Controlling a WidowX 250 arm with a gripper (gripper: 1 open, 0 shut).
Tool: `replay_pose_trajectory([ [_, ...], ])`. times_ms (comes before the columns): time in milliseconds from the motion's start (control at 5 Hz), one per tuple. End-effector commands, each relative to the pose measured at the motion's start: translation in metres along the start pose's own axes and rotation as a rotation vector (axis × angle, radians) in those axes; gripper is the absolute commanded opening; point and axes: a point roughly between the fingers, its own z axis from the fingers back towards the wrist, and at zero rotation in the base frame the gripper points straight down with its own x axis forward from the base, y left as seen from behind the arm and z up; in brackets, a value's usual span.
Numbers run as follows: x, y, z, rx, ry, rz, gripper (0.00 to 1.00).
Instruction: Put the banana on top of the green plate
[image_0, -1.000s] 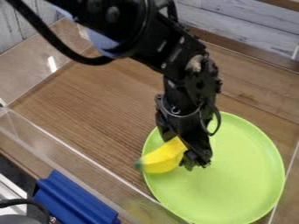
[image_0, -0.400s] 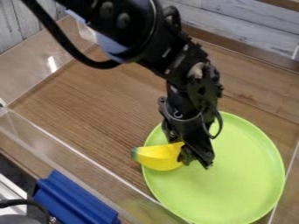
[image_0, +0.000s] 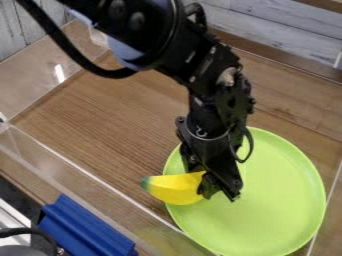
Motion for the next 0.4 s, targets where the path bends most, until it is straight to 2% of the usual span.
replay_pose_trajectory([
  [0,0.012,-0.0012,0.0158,-0.002,-0.056,0.002,0.0],
  [200,0.0122,-0.0033,0.0199,-0.012,-0.055,0.01,0.0],
])
